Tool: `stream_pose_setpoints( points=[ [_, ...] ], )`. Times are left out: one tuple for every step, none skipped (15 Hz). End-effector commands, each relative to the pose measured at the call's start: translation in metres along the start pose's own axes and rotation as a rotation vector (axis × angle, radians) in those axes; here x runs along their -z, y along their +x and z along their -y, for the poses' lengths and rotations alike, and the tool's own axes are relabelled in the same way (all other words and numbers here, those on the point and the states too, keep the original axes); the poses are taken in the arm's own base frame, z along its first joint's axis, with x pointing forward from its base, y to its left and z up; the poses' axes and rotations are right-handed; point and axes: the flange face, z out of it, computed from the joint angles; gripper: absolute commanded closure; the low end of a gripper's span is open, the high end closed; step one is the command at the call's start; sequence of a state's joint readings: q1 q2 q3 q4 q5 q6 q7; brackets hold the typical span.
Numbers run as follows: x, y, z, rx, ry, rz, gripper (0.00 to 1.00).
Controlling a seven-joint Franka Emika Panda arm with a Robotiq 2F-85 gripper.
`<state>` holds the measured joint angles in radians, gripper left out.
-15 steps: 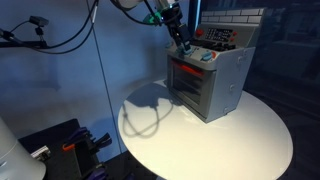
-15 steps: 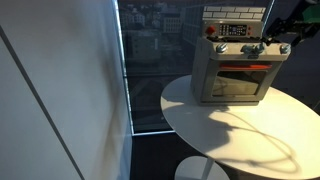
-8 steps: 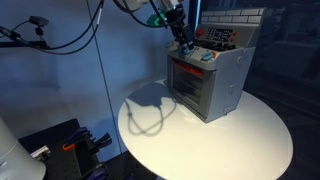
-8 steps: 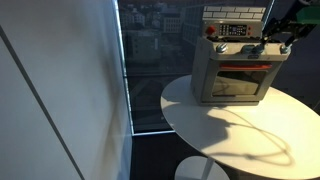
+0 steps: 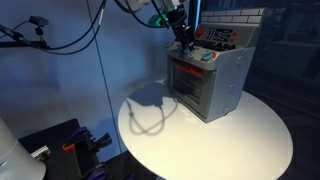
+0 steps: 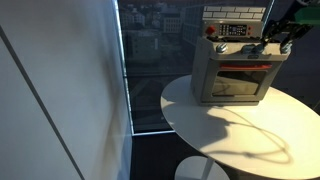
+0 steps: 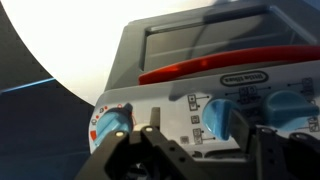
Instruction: Turn the third knob from the left in a clockwise direction
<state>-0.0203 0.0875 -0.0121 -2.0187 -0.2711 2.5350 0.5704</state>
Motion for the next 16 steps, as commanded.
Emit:
stream_pose_setpoints(
  points=[
    [0.0002,0.0094,0.0008,0.015,-0.001,-0.018,0.3],
    [0.0001,0.0095,0.0008,0.014,-0.001,-0.018,0.33],
    [0.0,0.0095,0.0009,0.014,-0.001,-0.018,0.32],
    [-0.0002,0.0094,0.001,0.014,-0.001,-0.018,0.36],
    [-0.0003,0.0093,0.0012,0.014,-0.001,-0.017,0.38],
    [-0.0007,0.009,0.0016,0.014,-0.001,-0.017,0.38],
    [-0.0012,0.0087,0.0022,0.015,-0.002,-0.016,0.41],
    [-0.0014,0.0087,0.0025,0.015,-0.002,-0.016,0.39],
    [-0.0015,0.0087,0.0028,0.014,-0.002,-0.016,0.43],
    [-0.0015,0.0087,0.0032,0.014,-0.002,-0.016,0.45],
    [-0.0011,0.0089,0.0039,0.014,-0.002,-0.017,0.47],
    [-0.0011,0.0088,0.0042,0.015,0.0,-0.017,0.46],
    [-0.0008,0.0086,0.0051,0.017,0.002,-0.017,0.43],
    [-0.0003,0.0079,0.0056,0.019,0.003,-0.017,0.41],
    [0.0004,0.0069,0.0061,0.023,0.005,-0.017,0.37],
    [0.0012,0.0059,0.0069,0.025,0.007,-0.018,0.32]
  ],
)
